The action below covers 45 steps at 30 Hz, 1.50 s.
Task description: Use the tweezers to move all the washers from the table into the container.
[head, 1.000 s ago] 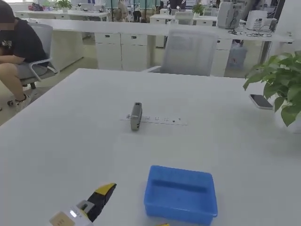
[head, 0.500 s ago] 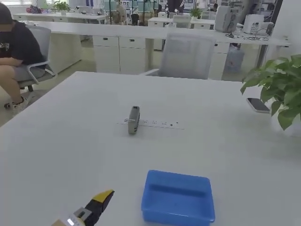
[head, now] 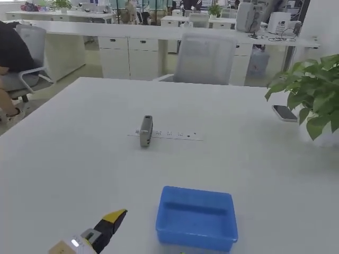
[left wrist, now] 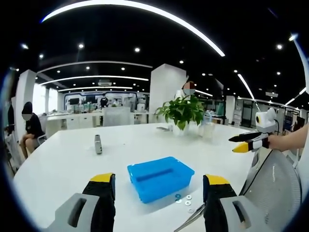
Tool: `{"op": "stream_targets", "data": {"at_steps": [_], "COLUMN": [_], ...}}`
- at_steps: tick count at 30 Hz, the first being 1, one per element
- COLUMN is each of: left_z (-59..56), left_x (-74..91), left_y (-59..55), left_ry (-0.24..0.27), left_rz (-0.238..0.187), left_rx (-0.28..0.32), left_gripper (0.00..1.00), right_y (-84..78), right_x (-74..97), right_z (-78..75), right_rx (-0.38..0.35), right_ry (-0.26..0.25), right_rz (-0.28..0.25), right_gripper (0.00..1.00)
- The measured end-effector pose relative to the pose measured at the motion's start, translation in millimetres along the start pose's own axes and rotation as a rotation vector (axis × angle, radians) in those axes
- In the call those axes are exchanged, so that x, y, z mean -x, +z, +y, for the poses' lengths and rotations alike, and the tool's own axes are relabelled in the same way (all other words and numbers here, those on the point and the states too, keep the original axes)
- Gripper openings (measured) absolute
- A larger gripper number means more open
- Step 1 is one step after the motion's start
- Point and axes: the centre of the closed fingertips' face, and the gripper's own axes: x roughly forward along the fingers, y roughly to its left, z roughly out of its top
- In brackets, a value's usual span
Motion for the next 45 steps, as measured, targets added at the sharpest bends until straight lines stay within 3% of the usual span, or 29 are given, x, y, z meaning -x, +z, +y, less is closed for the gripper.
{"op": "stream_targets", "data": {"at_steps": [6,12,17,19,23,24,25,27,28,31,33,36,38,39,42,45], "left_z": [0.2,1.0,-0.6,-1.3,-10.8,-11.5,-10.2,-8.4,-8.9,-5.1,-2.8,-3.2,-8.2,-13.4,-20.6,-29.2], "left_x": [0.7,1.2,0.9,0.5,-0.4,-0.1,0.0,-1.8,-1.5,-2.2,-4.8,-5.6,-4.6,-3.7,-3.5,-4.7], "left_y": [1.5,1.9,-4.4,-10.7,-26.6,-31.9,-39.2,-41.7,-44.3,-55.6,-59.1,-66.6,-74.7,-81.5,-90.4,-101.0], "left_ry": [0.001,0.001,-0.023,-0.039,-0.135,-0.149,-0.152,-0.164,-0.188,-0.210,-0.223,-0.251,-0.293,-0.326,-0.375,-0.430], "left_rz": [-0.005,-0.005,0.032,0.067,0.147,0.172,0.204,0.199,0.208,0.258,0.262,0.303,0.353,0.397,0.446,0.494], "left_rx": [0.010,0.031,0.052,0.061,0.089,0.084,0.117,0.178,0.225,0.285,0.348,0.336,0.276,0.248,0.198,0.157], "left_gripper": [0.73,0.73,0.72,0.71,0.61,0.56,0.52,0.47,0.45,0.39,0.37,0.32,0.29,0.29,0.28,0.28], "right_y": [5.9,10.5,4.2,3.1,-0.9,-1.8,-3.8,-10.5,-13.8,-29.4,-30.4,-35.1,-42.3,-45.9,-51.9,-65.3], "right_x": [5.1,8.3,6.3,5.1,-0.3,-3.9,-6.4,-14.8,-18.2,-32.0,-38.5,-46.3,-54.1,-57.4,-62.8,-67.2], "right_z": [-12.4,-16.5,-12.6,-11.0,1.5,9.1,15.3,28.5,33.9,50.0,62.6,78.7,86.5,98.1,111.2,125.1], "right_rx": [-0.080,-0.075,-0.029,0.002,0.063,0.090,0.113,0.171,0.179,0.207,0.237,0.204,0.202,0.213,0.220,0.234], "right_ry": [-0.034,-0.046,-0.016,-0.006,0.051,0.087,0.111,0.167,0.190,0.281,0.329,0.391,0.419,0.452,0.492,0.560], "right_rz": [-0.038,-0.061,-0.005,0.016,0.076,0.089,0.109,0.151,0.168,0.212,0.224,0.230,0.241,0.255,0.267,0.315], "right_gripper": [0.79,0.83,0.83,0.82,0.69,0.66,0.61,0.53,0.50,0.44,0.41,0.35,0.34,0.34,0.32,0.32]}}
